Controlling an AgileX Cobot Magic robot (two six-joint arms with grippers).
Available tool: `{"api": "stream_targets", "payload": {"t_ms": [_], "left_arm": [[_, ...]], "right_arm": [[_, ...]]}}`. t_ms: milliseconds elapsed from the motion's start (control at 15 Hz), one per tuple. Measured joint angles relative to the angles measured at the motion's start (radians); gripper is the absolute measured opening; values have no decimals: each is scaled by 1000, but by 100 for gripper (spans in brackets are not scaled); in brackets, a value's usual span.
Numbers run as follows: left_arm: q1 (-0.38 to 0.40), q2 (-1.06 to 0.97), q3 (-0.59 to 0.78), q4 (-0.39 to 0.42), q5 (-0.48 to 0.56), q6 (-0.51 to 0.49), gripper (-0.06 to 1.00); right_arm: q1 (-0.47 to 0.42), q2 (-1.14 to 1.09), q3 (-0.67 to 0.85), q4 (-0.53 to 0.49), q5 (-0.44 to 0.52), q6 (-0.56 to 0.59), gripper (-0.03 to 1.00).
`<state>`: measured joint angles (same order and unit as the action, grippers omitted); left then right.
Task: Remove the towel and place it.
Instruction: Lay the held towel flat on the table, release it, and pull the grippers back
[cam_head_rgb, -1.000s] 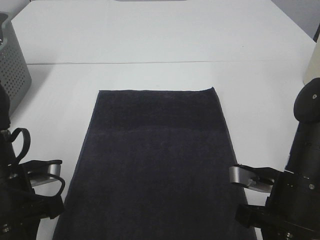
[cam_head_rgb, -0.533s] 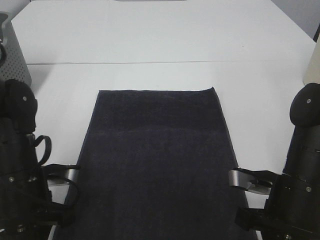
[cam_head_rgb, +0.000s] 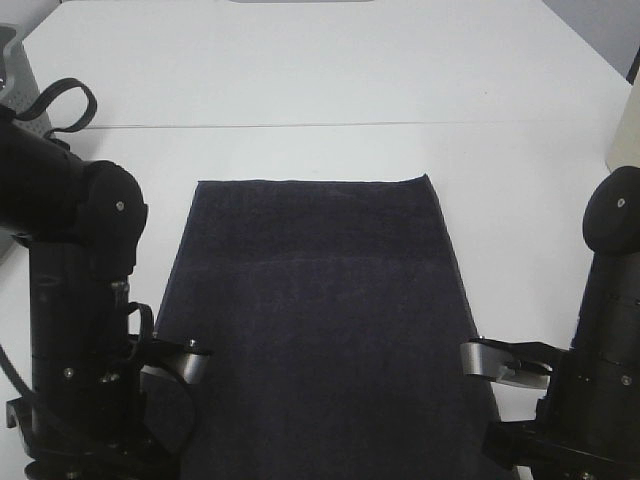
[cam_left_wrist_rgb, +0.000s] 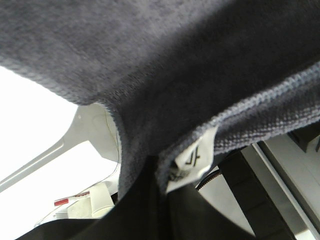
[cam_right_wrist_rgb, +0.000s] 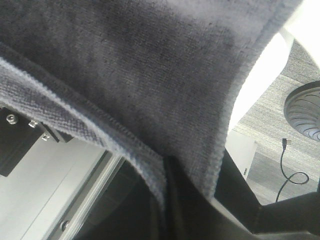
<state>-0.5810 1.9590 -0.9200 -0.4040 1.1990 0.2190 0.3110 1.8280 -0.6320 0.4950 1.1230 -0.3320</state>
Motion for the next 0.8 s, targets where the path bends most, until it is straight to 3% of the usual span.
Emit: {"api": "stream_targets", "payload": {"t_ms": [267, 467, 533, 600, 733, 800], "left_arm": [[-32, 0, 0, -10, 2, -1, 0], [-36, 0, 0, -23, 3, -4, 20], [-36, 0, 0, -23, 3, -4, 20], [-36, 0, 0, -40, 5, -4, 36], [-36, 0, 0, -45, 6, -4, 57], [-36, 0, 0, -45, 6, -4, 57]], "right_arm": [[0, 0, 0, 1, 0, -15, 1], [0, 0, 0, 6, 1, -22, 5], [0, 0, 0, 6, 1, -22, 5], [0, 0, 0, 25, 1, -22, 15], [0, 0, 0, 50, 2, -22, 38], [0, 0, 0, 50, 2, -22, 38]]}}
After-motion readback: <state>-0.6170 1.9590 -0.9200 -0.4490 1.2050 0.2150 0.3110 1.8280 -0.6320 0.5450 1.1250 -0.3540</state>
